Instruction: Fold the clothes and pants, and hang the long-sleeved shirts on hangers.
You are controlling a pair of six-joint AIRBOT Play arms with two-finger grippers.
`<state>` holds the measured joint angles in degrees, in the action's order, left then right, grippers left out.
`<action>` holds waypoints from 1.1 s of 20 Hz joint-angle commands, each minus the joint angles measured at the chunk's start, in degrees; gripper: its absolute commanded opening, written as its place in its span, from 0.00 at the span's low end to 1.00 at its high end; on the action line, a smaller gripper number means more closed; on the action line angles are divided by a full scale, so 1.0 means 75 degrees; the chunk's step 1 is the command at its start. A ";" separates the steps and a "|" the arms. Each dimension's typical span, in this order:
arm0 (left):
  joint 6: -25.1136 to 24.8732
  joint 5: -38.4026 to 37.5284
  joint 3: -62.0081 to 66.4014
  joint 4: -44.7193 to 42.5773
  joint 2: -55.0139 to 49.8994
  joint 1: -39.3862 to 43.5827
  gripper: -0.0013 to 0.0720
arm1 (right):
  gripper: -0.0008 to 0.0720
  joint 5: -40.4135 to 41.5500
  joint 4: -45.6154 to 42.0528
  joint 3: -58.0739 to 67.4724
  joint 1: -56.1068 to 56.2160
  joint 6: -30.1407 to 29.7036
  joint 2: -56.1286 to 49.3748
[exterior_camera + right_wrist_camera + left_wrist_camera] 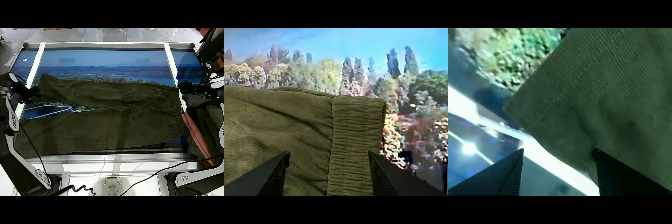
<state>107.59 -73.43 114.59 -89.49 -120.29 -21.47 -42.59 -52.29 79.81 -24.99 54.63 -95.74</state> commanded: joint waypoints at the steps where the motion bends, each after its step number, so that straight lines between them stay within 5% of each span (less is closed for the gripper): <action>1: 0.0423 0.0108 -0.0003 -0.0874 -0.0026 0.0201 0.55 | 0.77 -0.0003 0.0000 0.0006 0.0006 0.0003 0.0000; 6: 0.0883 0.0073 -0.0003 -0.0871 0.0017 0.0230 0.05 | 0.77 -0.0003 0.0000 0.0006 0.0006 0.0003 0.0000; 15: 0.1230 -0.0530 -0.0003 -0.1160 0.0676 0.0769 0.04 | 0.77 -0.0006 -0.0003 0.0006 0.0006 0.0000 0.0000; 22: 0.1396 -0.1515 -0.0003 -0.2856 0.1343 0.1253 0.04 | 0.77 -0.0032 -0.0064 0.0006 -0.0003 0.0055 0.0006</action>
<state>117.69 -80.18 114.59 -104.49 -112.09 -12.86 -42.72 -52.51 79.81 -24.99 54.87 -95.74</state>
